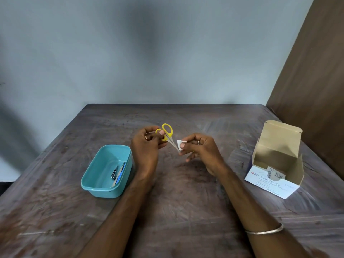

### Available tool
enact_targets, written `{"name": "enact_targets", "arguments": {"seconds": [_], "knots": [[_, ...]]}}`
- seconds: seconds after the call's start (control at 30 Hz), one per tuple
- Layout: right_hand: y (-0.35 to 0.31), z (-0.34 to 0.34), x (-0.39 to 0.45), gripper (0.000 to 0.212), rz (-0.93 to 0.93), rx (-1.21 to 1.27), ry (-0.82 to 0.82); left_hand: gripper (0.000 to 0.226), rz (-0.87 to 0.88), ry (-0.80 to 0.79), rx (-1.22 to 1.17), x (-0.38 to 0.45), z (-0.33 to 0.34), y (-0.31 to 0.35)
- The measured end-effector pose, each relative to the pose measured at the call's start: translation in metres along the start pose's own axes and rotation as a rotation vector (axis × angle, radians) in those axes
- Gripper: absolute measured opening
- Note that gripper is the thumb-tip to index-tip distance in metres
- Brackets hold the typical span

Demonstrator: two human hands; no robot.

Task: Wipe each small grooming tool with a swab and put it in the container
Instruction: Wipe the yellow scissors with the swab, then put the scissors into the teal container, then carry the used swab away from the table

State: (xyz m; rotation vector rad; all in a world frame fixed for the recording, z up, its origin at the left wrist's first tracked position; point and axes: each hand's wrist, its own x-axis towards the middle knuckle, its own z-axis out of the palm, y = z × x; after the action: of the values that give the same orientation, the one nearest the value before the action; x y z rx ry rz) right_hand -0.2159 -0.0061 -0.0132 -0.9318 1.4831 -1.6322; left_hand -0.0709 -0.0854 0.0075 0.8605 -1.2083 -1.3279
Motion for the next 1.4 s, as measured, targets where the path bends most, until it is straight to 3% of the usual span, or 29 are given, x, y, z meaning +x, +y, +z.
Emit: {"name": "enact_targets", "arguments": {"seconds": [0.17,0.3,0.57,1.13,1.27,1.4], "knots": [[0.001,-0.002,0.001,0.008,-0.027,-0.025,0.102,0.009,0.181,0.02,0.137,0.003,-0.016,0.036],[0.004,0.0,0.0,0.008,-0.056,-0.126,0.1,0.012,0.194,0.011,0.329,0.023,-0.047,0.067],[0.002,0.006,-0.002,0.011,-0.07,-0.202,0.104,0.008,0.011,-0.086,0.827,0.043,-0.098,0.083],[0.008,0.008,-0.002,0.015,-0.147,-0.348,0.048,0.014,-0.211,-0.156,1.168,0.033,-0.101,0.052],[0.009,0.009,-0.003,0.009,-0.159,-0.348,0.053,0.013,-0.128,-0.133,1.268,0.032,-0.1,0.052],[0.008,0.011,-0.004,0.008,-0.211,-0.339,0.04,0.011,0.112,-0.055,1.355,0.019,-0.092,0.057]]}}
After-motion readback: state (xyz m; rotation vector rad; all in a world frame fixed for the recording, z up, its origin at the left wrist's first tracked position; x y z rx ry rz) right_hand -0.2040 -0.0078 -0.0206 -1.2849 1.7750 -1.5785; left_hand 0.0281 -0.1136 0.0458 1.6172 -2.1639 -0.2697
